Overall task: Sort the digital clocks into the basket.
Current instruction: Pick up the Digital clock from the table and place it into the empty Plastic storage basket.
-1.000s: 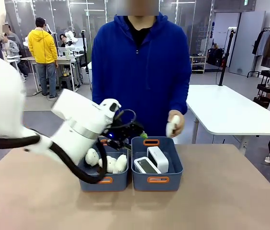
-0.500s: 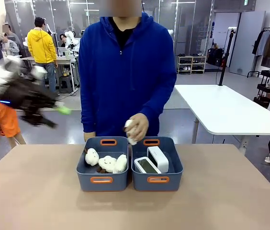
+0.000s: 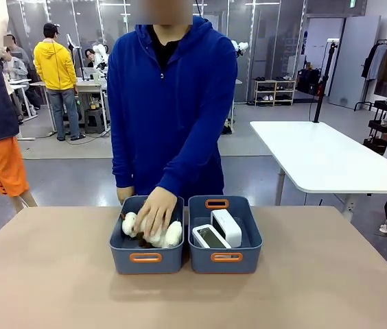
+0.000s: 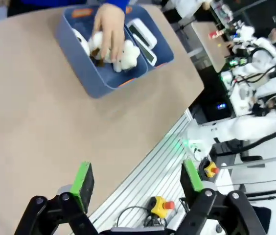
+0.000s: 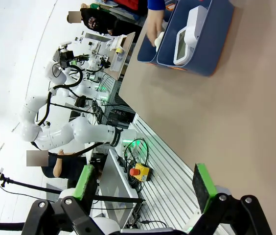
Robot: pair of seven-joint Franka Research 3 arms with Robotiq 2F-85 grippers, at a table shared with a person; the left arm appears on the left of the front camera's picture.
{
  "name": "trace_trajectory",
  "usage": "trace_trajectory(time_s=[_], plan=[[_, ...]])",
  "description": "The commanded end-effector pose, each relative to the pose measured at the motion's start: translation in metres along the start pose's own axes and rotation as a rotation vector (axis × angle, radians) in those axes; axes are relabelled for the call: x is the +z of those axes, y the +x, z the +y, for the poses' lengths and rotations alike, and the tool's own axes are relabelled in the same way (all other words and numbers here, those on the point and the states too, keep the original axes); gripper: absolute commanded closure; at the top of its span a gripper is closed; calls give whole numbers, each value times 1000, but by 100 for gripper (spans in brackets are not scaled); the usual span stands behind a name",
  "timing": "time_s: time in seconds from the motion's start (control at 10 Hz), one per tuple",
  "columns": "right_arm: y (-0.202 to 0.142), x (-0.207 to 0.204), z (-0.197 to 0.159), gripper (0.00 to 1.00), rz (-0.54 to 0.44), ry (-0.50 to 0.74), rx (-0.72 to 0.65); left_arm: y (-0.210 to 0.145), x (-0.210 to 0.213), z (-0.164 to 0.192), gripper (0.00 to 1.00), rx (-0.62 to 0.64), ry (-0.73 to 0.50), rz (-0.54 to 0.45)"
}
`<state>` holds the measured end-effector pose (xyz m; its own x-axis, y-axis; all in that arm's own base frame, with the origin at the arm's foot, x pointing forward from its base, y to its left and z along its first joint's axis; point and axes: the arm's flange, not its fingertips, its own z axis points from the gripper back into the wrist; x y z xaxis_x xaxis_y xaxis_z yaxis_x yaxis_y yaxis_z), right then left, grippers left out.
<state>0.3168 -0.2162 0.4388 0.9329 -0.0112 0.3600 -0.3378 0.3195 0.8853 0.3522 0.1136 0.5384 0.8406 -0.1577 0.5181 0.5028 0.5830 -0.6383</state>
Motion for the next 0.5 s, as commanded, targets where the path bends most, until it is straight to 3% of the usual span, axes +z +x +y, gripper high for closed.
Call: trace_trajectory(time_s=[0.0, 0.2, 0.3, 0.4], plan=[[-2, -1, 1, 0, 4, 0, 22, -33, 14, 2, 10, -3, -8, -52], [-2, -1, 1, 0, 4, 0, 22, -57, 38, 17, 10, -118, 2, -91], [-2, -1, 1, 0, 4, 0, 22, -63, 48, 35, 10, -126, 34, -137], [-2, -1, 1, 0, 4, 0, 22, -46, 31, 13, 10, -45, 4, -90]])
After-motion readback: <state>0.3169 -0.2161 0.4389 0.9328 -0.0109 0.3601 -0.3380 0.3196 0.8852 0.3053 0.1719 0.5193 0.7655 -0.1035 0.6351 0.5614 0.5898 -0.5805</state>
